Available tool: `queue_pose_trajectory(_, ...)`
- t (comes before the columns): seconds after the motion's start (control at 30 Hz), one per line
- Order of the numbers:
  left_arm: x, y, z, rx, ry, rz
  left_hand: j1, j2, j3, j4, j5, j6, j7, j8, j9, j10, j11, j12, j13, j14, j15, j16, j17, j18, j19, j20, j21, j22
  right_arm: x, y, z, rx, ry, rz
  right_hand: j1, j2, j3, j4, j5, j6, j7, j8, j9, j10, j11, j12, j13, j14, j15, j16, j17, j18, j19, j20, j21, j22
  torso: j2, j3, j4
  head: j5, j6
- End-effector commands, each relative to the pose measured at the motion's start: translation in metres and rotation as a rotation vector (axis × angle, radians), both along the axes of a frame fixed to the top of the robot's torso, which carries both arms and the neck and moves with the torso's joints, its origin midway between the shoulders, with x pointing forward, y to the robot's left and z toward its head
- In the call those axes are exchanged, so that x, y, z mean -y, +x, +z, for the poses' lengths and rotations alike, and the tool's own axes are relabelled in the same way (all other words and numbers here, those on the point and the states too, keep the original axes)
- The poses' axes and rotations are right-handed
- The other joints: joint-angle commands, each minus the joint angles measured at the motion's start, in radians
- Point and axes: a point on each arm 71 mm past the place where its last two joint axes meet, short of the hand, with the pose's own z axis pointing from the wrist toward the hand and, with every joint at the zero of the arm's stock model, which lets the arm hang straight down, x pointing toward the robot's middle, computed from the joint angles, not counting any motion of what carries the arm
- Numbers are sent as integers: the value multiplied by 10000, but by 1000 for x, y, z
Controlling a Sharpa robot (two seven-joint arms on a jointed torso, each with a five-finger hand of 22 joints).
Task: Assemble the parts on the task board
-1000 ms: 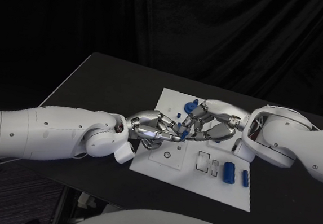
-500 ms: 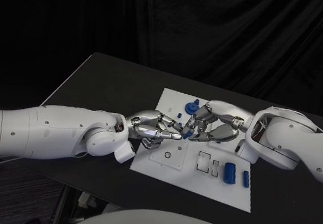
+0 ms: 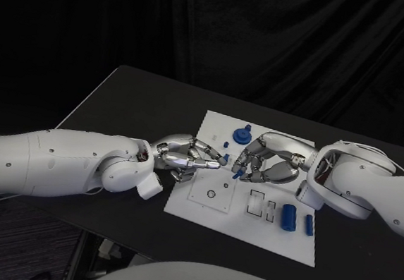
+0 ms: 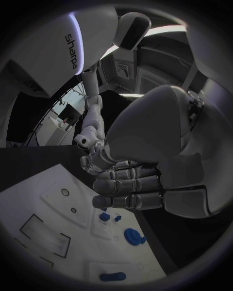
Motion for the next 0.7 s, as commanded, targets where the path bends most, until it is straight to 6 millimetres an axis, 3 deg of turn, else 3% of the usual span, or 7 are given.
queue_pose_trajectory(0.03, -10, 1, 6, 539, -177, 651, 15, -47, -112, 11, 40, -66, 187, -32, -62, 1026, 60, 25, 2627, 1075, 64, 27, 2634, 97, 254, 91, -70, 2304, -1, 0, -7, 1426, -720, -33, -1, 37, -45, -14, -39, 79, 29, 0, -9, 68, 4, -51, -27, 47, -29, 39, -17, 117, 82, -31, -38, -15, 4, -9, 5, 4, -2)
queue_pose_trajectory(0.23, -32, -1, 14, 1333, -327, 1487, 122, 94, -299, 110, 377, 119, 165, 79, -212, 1026, 50, 25, 2627, 1075, 48, 27, 2634, 88, 293, 77, -48, 2315, -8, -5, -24, 3143, -1533, 264, -43, -34, -57, -8, -103, 246, -48, -68, 75, 379, -90, -224, -189, 438, -135, 147, -76, 122, 439, -126, -51, -36, 8, 0, 12, 92, -2)
queue_pose_trajectory(0.4, -38, -2, 17, 1577, -417, 1788, 70, 192, -543, 300, 40, 183, 139, 122, -363, 1026, 21, 25, 2627, 1075, 22, 27, 2634, 92, 287, 55, -62, 2309, -16, -8, -36, 4215, -1982, 406, -52, -85, -39, -16, -137, 278, -65, -131, 98, 452, -109, -320, -256, 586, -169, 183, -89, 119, 581, -166, -56, -40, 9, -4, -12, 192, -2)
queue_pose_trajectory(0.53, -39, -3, 18, 1565, -499, 1828, 88, 223, -570, 320, 33, 238, 140, 154, -380, 1026, 32, 25, 2627, 1075, 25, 27, 2634, 98, 268, 54, -80, 2299, -22, -10, -41, 4797, -2272, 442, -69, -130, -27, -19, -157, 275, -69, -186, 104, 463, -107, -396, -302, 667, -178, 207, -93, 116, 657, -182, -62, -41, 16, -5, -16, 174, -2)
queue_pose_trajectory(0.7, -38, -2, 17, 1528, -546, 1811, 120, 278, -609, 352, 75, 321, 142, 197, -413, 1026, 46, 25, 2627, 1075, 34, 27, 2634, 106, 242, 57, -105, 2287, -26, -11, -45, 5271, -2629, 371, -118, -179, -5, -1, -198, 252, -62, -272, 101, 465, -92, -501, -362, 732, -174, 225, -97, 108, 732, -189, -81, -44, 11, -1, 47, 95, -2)
